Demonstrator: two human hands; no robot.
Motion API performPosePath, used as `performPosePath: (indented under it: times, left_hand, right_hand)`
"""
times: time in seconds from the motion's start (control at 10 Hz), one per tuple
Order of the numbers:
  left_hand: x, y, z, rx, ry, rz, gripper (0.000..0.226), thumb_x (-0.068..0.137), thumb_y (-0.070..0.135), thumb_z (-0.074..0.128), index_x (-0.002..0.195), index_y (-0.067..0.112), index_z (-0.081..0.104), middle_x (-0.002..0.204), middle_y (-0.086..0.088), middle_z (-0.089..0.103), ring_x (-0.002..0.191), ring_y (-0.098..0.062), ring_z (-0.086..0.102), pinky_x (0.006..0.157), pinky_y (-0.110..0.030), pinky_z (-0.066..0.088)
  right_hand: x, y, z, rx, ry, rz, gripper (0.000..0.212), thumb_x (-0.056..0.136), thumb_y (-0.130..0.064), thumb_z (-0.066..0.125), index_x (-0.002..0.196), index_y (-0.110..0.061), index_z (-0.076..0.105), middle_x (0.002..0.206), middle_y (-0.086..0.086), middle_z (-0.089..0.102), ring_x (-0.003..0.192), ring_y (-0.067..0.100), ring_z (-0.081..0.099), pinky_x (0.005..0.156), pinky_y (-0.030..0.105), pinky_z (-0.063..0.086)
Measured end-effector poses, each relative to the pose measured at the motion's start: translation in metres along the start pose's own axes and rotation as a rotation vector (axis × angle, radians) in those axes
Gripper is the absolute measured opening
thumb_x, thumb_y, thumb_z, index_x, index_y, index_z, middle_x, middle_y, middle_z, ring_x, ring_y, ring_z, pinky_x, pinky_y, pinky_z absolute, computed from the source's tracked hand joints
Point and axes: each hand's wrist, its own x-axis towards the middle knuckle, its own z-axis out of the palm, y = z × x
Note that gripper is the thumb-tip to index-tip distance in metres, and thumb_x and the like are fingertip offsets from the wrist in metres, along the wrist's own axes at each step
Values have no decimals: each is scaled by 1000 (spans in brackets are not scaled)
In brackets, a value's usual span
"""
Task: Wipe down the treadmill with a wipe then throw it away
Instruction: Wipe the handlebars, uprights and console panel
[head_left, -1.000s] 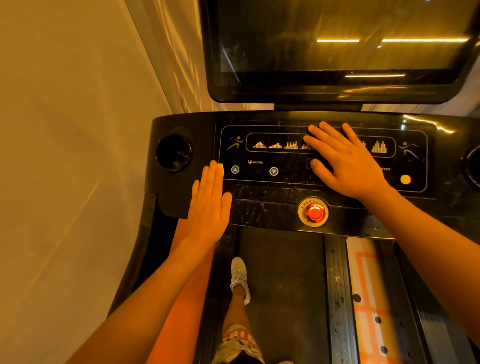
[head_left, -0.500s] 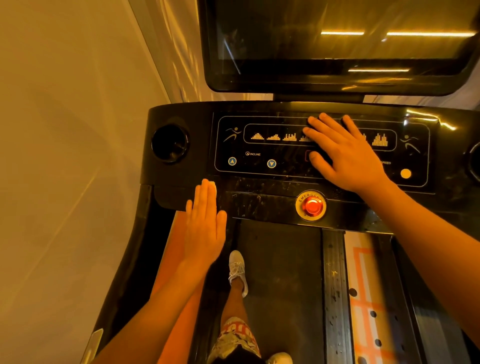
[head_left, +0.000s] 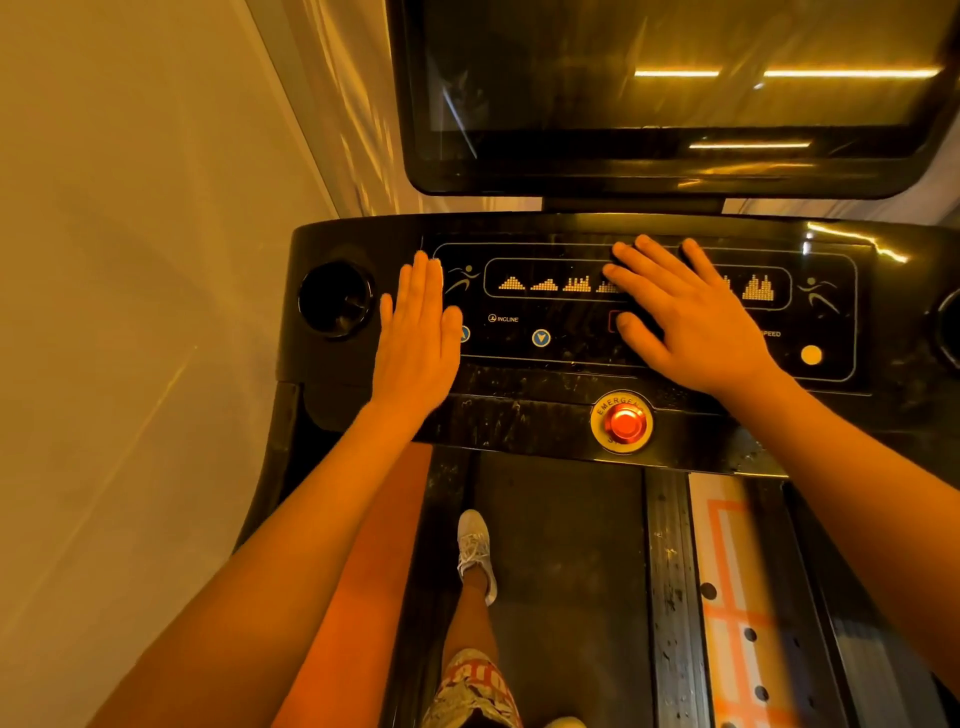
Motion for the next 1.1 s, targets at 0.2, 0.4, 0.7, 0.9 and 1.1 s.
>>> performPosePath:
  times: [0.2,0.4,0.7,0.9,1.1]
  left_hand:
    - [74,15,-17,-26,18,-46,56,111,32,22,163,11,14,172,-8,7,158,-23,0,128,-52,1]
    - [28,8,-6,-21,26,24,59,111,33,25,164,18,2,172,0,-5,157,-15,-9,125,-40,-7]
    - [58,3,-11,23,25,19,58,111,32,25,164,17,8,172,-3,1,158,-19,-4,126,-47,-1]
    - [11,3,2,13,57,25,60,110,33,26,165,18,6,172,-1,-1,158,-17,-5,126,-44,-2]
    - [1,-5,3,47,12,44,60,111,35,25,164,20,4,172,1,-3,156,-13,-8,126,-44,-4]
  right_hand:
    - [-1,0,0,-2,3,6,57,106,-45,36,157,-22,38,167,2,29,157,20,16,128,50,5]
    - [0,-1,0,10,3,15,56,106,-45,37,157,-23,38,167,1,28,157,19,14,128,48,3]
    - [0,-1,0,18,5,14,56,106,-45,37,157,-23,38,167,1,29,157,19,15,128,48,4]
    - [-1,-2,-2,20,10,14,56,106,-45,37,157,-22,39,166,2,31,157,20,17,128,49,5]
    - [0,-2,-1,17,13,9,55,106,-44,38,157,-22,39,166,2,31,157,20,17,128,49,5]
